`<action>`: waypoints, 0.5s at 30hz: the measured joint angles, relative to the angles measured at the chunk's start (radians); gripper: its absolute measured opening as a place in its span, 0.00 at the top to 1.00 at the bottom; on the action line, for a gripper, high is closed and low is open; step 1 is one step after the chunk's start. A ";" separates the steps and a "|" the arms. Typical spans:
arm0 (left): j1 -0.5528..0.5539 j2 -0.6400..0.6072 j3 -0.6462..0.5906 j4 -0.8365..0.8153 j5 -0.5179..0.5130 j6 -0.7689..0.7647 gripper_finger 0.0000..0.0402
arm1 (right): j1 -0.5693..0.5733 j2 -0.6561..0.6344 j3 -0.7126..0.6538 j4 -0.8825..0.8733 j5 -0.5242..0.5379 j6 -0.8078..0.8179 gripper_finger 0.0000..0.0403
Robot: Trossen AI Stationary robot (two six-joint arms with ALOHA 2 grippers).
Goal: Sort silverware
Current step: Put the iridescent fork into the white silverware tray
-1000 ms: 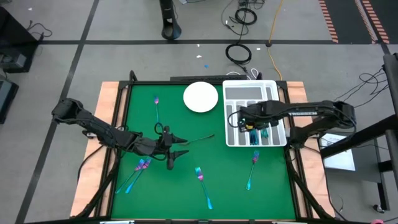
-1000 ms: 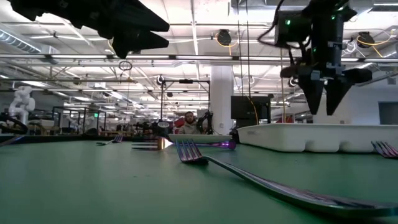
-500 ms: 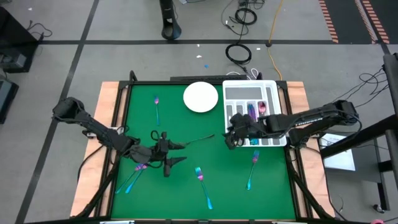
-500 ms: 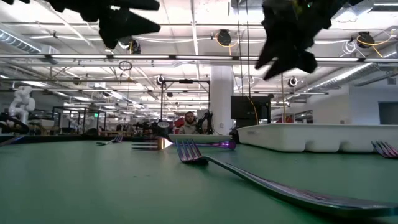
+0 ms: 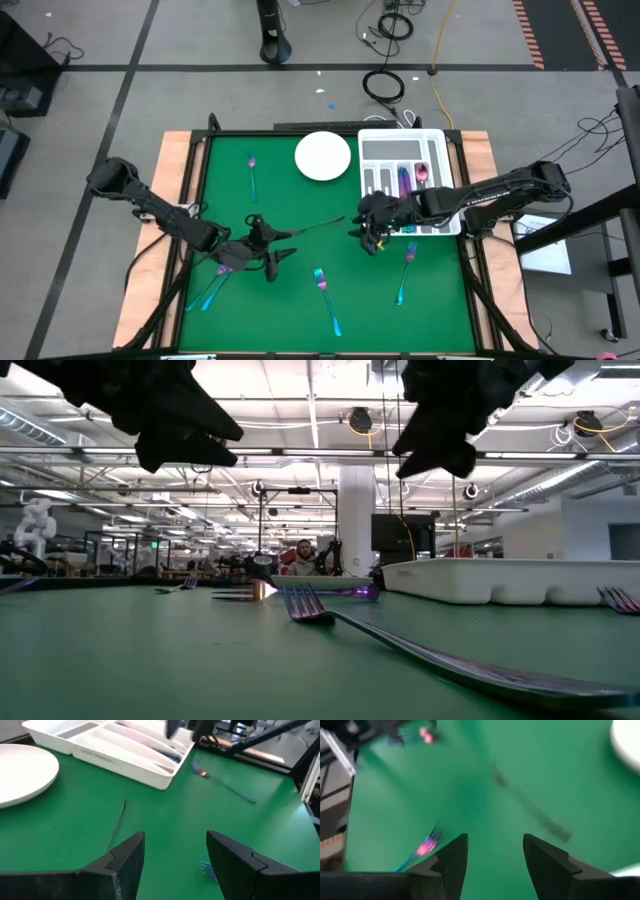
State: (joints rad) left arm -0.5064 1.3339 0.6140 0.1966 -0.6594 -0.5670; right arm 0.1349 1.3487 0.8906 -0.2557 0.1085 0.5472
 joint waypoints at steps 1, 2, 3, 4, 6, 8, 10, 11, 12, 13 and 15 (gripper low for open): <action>0.000 0.000 0.000 -0.001 0.000 0.001 0.47 | 0.000 0.000 0.000 -0.028 -0.023 0.027 0.55; 0.001 0.000 0.000 0.002 0.000 0.004 0.47 | 0.002 0.001 0.000 -0.054 -0.045 0.046 0.55; 0.001 -0.001 0.000 0.004 0.000 0.005 0.47 | 0.008 0.001 0.000 -0.073 -0.058 0.053 0.55; 0.001 -0.001 0.000 0.000 0.000 0.007 0.47 | 0.013 0.002 0.000 -0.084 -0.058 0.053 0.55; 0.001 0.000 0.000 -0.005 0.000 0.027 0.47 | 0.019 0.002 0.000 -0.079 -0.050 0.013 0.55; 0.001 0.000 0.000 -0.006 0.000 0.031 0.47 | 0.019 0.005 0.000 -0.062 -0.043 -0.041 0.55; 0.001 0.000 0.000 -0.009 0.000 0.031 0.47 | 0.014 0.008 0.000 -0.050 -0.010 -0.086 0.55; 0.001 0.000 0.000 -0.008 0.000 0.031 0.47 | 0.006 0.009 0.000 -0.048 0.012 -0.111 0.55; 0.001 0.000 0.000 -0.008 0.000 0.031 0.47 | -0.006 0.017 0.000 -0.033 0.030 -0.136 0.55; 0.002 0.000 0.000 -0.008 0.000 0.034 0.47 | -0.020 0.027 0.000 -0.011 0.044 -0.156 0.55; 0.002 0.000 0.000 0.004 0.000 0.049 0.47 | -0.047 0.065 0.000 0.026 0.048 -0.204 0.55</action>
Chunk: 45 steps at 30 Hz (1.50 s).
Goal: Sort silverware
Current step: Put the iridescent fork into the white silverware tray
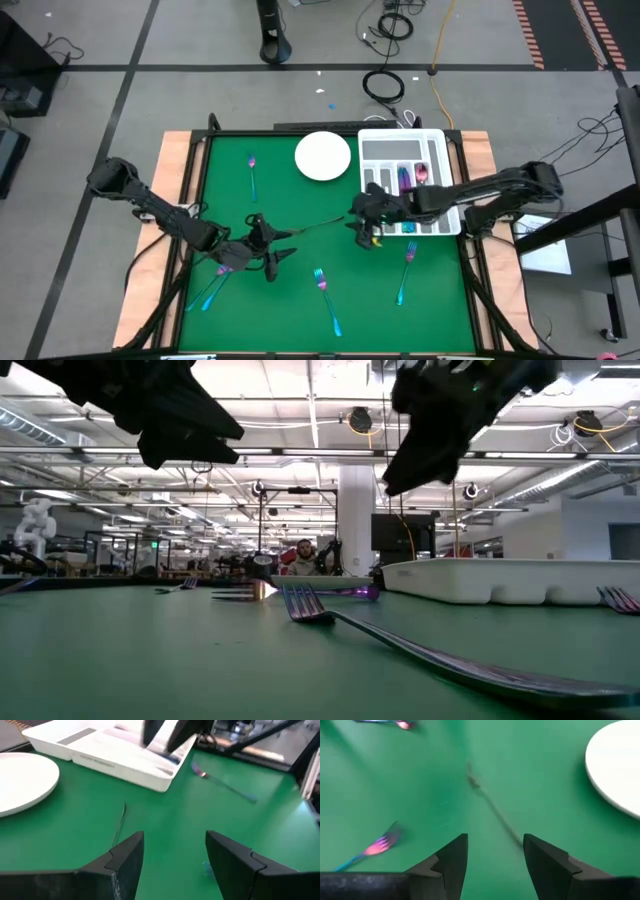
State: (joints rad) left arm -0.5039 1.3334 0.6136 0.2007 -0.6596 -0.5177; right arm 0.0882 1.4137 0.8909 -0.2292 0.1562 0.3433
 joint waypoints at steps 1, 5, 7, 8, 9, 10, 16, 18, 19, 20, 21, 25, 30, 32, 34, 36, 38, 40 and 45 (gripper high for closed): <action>0.000 0.000 0.000 0.008 0.000 0.000 0.47 | -0.014 0.028 0.000 0.036 -0.001 -0.025 0.55; 0.002 0.000 0.000 0.007 0.000 0.004 0.47 | -0.062 0.139 0.000 0.155 -0.008 -0.115 0.55; 0.006 0.000 0.000 0.007 0.000 0.003 0.47 | -0.087 0.177 0.000 0.208 -0.034 -0.139 0.55; 0.007 0.000 0.000 0.007 0.000 0.003 0.47 | -0.097 0.187 0.000 0.216 -0.047 -0.145 0.55; 0.009 0.000 0.000 0.004 0.000 0.003 0.47 | -0.107 0.198 0.006 0.210 -0.053 -0.146 0.55; 0.009 0.000 0.000 0.002 0.000 0.003 0.47 | -0.115 0.203 0.019 0.194 -0.053 -0.143 0.55; 0.009 0.000 0.000 -0.003 0.000 0.011 0.47 | -0.091 0.187 0.153 -0.200 -0.121 0.110 0.55; 0.013 0.000 0.000 -0.011 -0.001 0.031 0.47 | -0.045 0.176 0.221 -0.368 -0.149 0.232 0.55; 0.013 0.000 0.000 -0.013 -0.001 0.036 0.47 | -0.019 0.169 0.254 -0.450 -0.160 0.302 0.55; 0.013 0.000 0.000 -0.016 -0.002 0.035 0.47 | 0.013 0.165 0.285 -0.532 -0.164 0.385 0.55; 0.014 0.000 0.000 -0.021 -0.003 0.034 0.47 | 0.045 0.164 0.312 -0.608 -0.164 0.477 0.55; 0.014 0.000 0.000 -0.030 -0.003 0.027 0.47 | 0.196 0.164 0.364 -0.845 -0.168 0.791 0.55; 0.013 0.000 0.000 -0.030 -0.003 0.027 0.47 | 0.356 0.165 0.312 -1.043 -0.274 1.140 0.55; 0.012 0.000 0.000 -0.031 -0.002 0.027 0.47 | 0.401 0.160 0.275 -1.035 -0.277 1.259 0.55; 0.012 0.000 0.000 -0.031 -0.001 0.027 0.47 | 0.432 0.155 0.240 -1.001 -0.249 1.377 0.55; 0.012 0.000 0.000 -0.031 0.004 0.027 0.47 | 0.452 0.153 0.203 -0.940 -0.228 1.461 0.55; 0.012 0.000 0.000 -0.031 0.016 0.026 0.47 | 0.461 0.155 0.160 -0.877 -0.227 1.502 0.55; 0.011 0.000 0.000 -0.031 0.025 0.026 0.47 | 0.464 0.155 0.113 -0.799 -0.212 1.504 0.55; 0.011 0.000 0.000 -0.027 0.027 0.001 0.47 | 0.453 0.155 0.023 -0.683 -0.187 1.485 0.55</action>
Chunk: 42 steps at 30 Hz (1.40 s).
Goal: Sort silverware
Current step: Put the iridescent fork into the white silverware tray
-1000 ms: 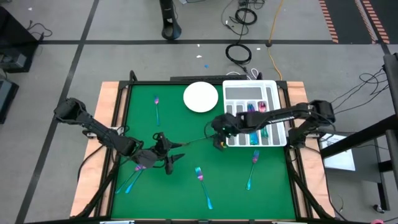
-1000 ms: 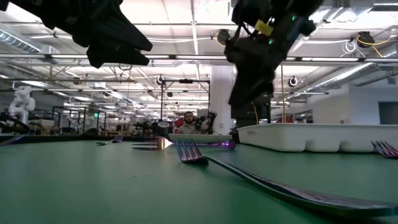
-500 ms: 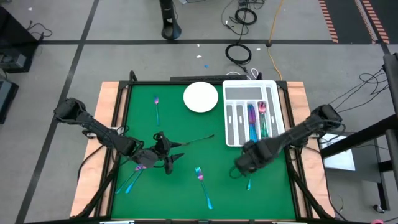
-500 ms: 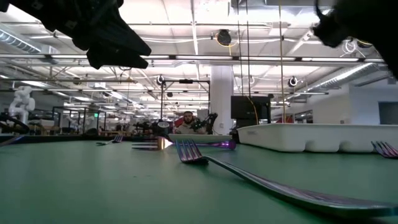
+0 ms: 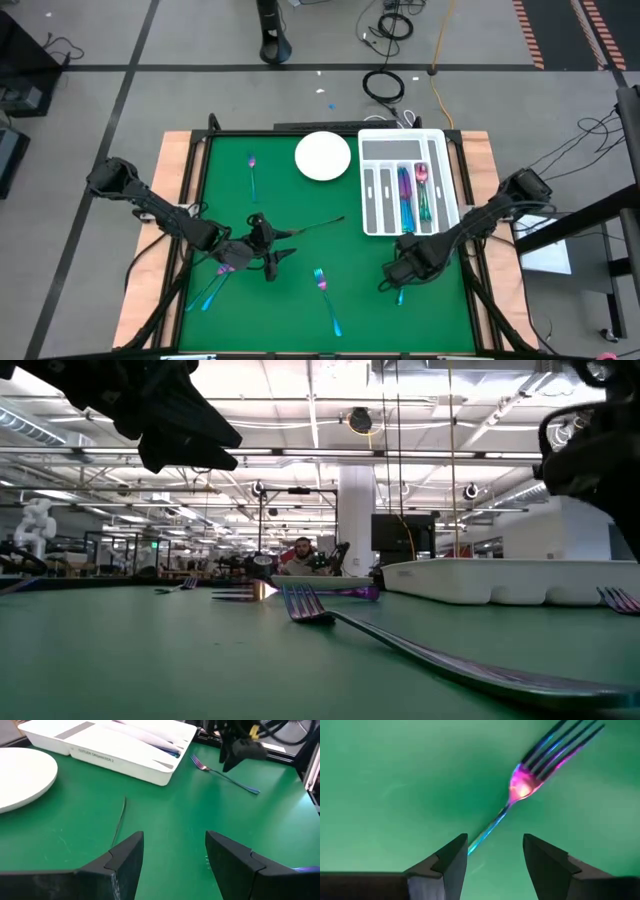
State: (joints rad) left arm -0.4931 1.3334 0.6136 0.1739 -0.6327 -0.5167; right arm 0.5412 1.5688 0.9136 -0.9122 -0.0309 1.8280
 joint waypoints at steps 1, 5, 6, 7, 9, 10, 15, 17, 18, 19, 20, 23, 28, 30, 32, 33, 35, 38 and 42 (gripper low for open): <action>0.000 0.000 0.000 0.000 0.000 -0.002 0.47 | -0.002 0.000 -0.011 0.002 0.000 0.004 0.55; 0.000 0.000 0.000 0.000 0.000 -0.002 0.47 | -0.003 0.000 -0.037 0.026 0.000 0.035 0.55; 0.000 0.000 0.000 0.001 0.000 -0.002 0.47 | -0.003 0.000 -0.041 0.037 0.000 0.044 0.55; 0.000 0.000 0.000 0.001 0.000 -0.002 0.47 | -0.003 0.000 -0.043 0.050 0.002 0.049 0.55; 0.000 0.000 0.000 0.001 0.000 -0.002 0.47 | -0.003 0.000 -0.051 0.079 0.007 0.050 0.55; 0.000 0.000 0.000 0.001 0.000 -0.002 0.47 | -0.003 0.000 -0.056 0.094 0.007 0.051 0.55; 0.000 0.000 0.000 0.001 0.000 -0.002 0.47 | -0.003 0.000 -0.108 0.182 0.009 0.099 0.55; 0.000 0.000 0.000 0.001 0.000 -0.002 0.47 | -0.003 -0.002 -0.121 0.202 0.010 0.112 0.56; 0.000 0.000 0.000 0.001 0.000 -0.002 0.47 | -0.003 -0.002 -0.124 0.202 0.015 0.115 0.58; 0.000 0.000 0.000 0.001 0.000 -0.002 0.47 | -0.003 -0.002 -0.125 0.201 0.019 0.117 0.59; 0.000 0.000 0.000 0.001 0.000 -0.002 0.47 | -0.003 -0.002 -0.125 0.199 0.020 0.117 0.62; 0.000 0.000 0.000 0.001 0.000 -0.002 0.47 | -0.004 -0.002 -0.125 0.193 0.016 0.116 0.73; 0.000 0.000 0.000 0.001 0.000 -0.001 0.47 | -0.004 -0.002 -0.125 0.203 0.025 0.101 0.94; 0.000 0.000 0.000 0.001 0.000 -0.001 0.47 | -0.004 -0.002 -0.125 0.205 0.026 0.095 0.98; 0.000 0.000 0.000 0.001 0.000 -0.001 0.47 | -0.004 -0.002 -0.125 0.209 0.019 0.097 0.98; 0.000 0.000 0.000 0.001 0.000 -0.001 0.47 | -0.005 -0.002 -0.123 0.208 0.014 0.097 0.97; 0.000 0.000 0.000 0.001 0.000 -0.002 0.47 | -0.005 -0.002 -0.111 0.201 0.005 0.093 0.98; 0.000 0.000 0.000 0.001 0.000 -0.001 0.47 | -0.005 -0.002 -0.062 0.214 -0.024 0.050 0.99; 0.000 0.000 0.000 0.001 0.000 -0.001 0.47 | -0.004 -0.002 0.028 0.209 -0.045 -0.037 0.99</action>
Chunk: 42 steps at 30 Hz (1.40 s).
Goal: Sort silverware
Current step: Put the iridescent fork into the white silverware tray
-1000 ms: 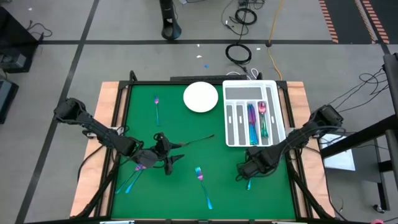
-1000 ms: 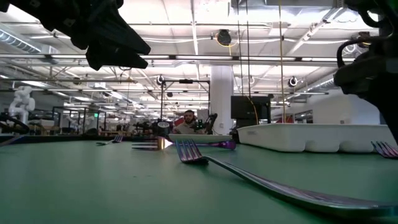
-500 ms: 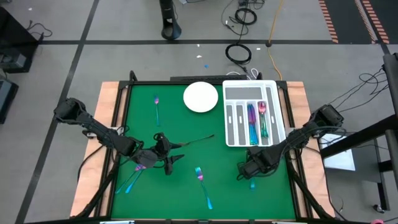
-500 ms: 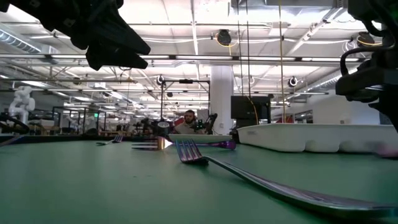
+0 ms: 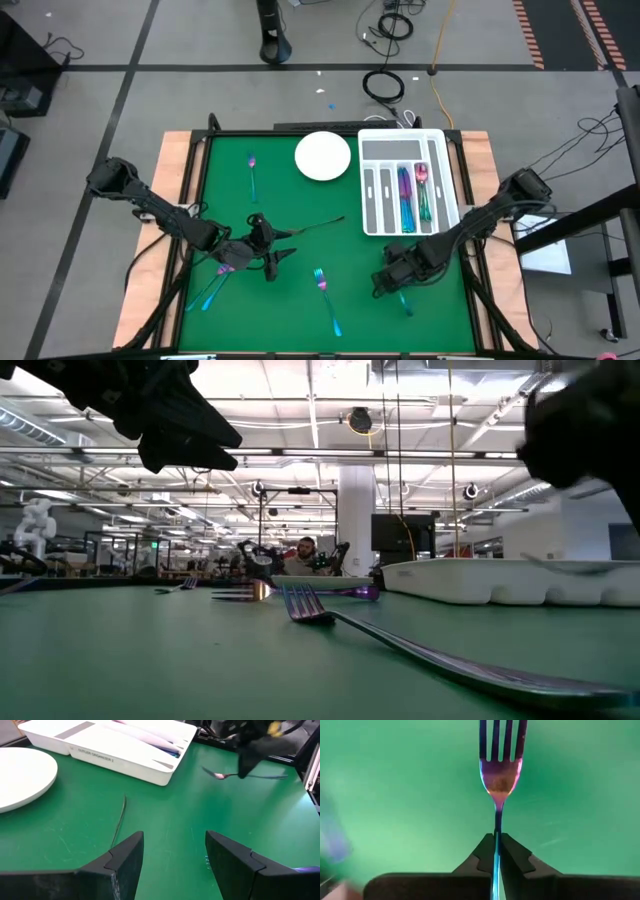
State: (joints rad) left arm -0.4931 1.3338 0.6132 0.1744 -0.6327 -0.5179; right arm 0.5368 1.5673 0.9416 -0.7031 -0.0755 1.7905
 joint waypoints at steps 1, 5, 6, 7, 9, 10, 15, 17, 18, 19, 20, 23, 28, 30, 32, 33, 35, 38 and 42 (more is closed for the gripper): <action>0.000 0.000 0.000 0.000 0.000 0.000 0.47 | -0.001 0.000 0.028 0.003 0.005 -0.021 1.00; 0.000 0.000 0.000 0.000 0.000 0.000 0.47 | -0.019 0.000 0.133 -0.055 0.080 -0.090 1.00; 0.000 0.000 0.000 0.000 0.000 0.000 0.47 | -0.028 0.000 0.159 -0.075 0.105 -0.113 1.00; 0.000 0.000 0.000 0.000 0.000 0.000 0.47 | -0.040 0.000 0.186 -0.100 0.125 -0.141 1.00; 0.000 0.000 0.000 0.001 0.000 0.000 0.47 | -0.069 -0.001 0.232 -0.170 0.152 -0.210 1.00; 0.000 0.000 0.000 0.001 0.000 -0.001 0.47 | -0.088 -0.001 0.251 -0.208 0.158 -0.246 1.00; 0.000 0.000 0.000 0.003 0.001 -0.027 0.47 | -0.223 -0.002 0.314 -0.384 0.207 -0.421 1.00; 0.000 0.000 0.000 0.004 0.007 -0.027 0.47 | -0.297 -0.002 0.317 -0.423 0.207 -0.487 1.00; 0.000 0.000 0.000 0.004 0.007 -0.027 0.47 | -0.337 -0.003 0.317 -0.433 0.207 -0.519 1.00; 0.000 0.000 0.000 0.004 0.007 -0.027 0.47 | -0.377 -0.003 0.317 -0.440 0.208 -0.552 1.00; 0.000 0.000 0.000 0.004 0.008 -0.027 0.47 | -0.417 -0.003 0.317 -0.442 0.206 -0.585 1.00; 0.000 0.000 0.000 0.004 0.008 -0.027 0.47 | -0.534 -0.004 0.317 -0.430 0.181 -0.665 1.00; 0.000 0.000 0.000 0.004 0.013 -0.029 0.47 | -0.696 -0.005 0.308 -0.429 0.180 -0.741 1.00; 0.000 0.000 0.000 0.004 0.024 -0.030 0.47 | -0.748 -0.005 0.289 -0.427 0.179 -0.757 1.00; 0.000 0.000 0.000 0.004 0.026 -0.030 0.47 | -0.793 -0.005 0.255 -0.403 0.160 -0.759 1.00; 0.000 0.000 0.000 0.004 0.026 -0.030 0.47 | -0.813 -0.005 0.231 -0.380 0.150 -0.758 1.00; 0.000 0.000 0.000 0.005 0.027 -0.030 0.47 | -0.849 -0.005 0.184 -0.324 0.137 -0.747 1.00; 0.000 0.000 0.000 0.005 0.027 -0.030 0.47 | -0.890 -0.005 0.111 -0.235 0.091 -0.711 1.00; 0.000 0.000 0.000 0.015 0.027 -0.029 0.47 | -0.916 -0.005 0.052 -0.157 0.097 -0.685 1.00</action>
State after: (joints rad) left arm -0.4931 1.3338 0.6132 0.1891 -0.6056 -0.5473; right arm -0.3793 1.5620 0.9936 -0.8605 0.0218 1.1053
